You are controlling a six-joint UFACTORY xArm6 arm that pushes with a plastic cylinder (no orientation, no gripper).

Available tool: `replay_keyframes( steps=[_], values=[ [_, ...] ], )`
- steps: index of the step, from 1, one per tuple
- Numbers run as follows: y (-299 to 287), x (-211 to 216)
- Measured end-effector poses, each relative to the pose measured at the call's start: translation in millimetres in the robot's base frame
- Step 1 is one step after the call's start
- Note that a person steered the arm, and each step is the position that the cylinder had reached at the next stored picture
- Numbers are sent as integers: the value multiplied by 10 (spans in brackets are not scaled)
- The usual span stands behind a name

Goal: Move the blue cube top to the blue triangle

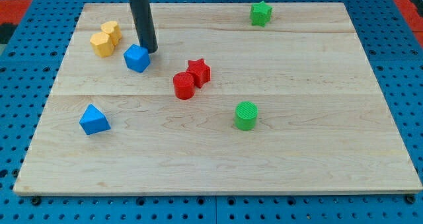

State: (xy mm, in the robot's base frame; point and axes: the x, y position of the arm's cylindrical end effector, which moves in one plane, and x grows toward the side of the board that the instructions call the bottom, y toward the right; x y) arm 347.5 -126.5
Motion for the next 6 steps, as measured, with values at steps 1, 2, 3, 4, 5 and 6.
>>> replay_keyframes(
  steps=[1, 2, 3, 4, 5, 6],
  values=[
    [-249, 450],
    [-309, 385],
    [-618, 300],
    [-697, 780],
    [-596, 1058],
    [71, 1425]
  ],
)
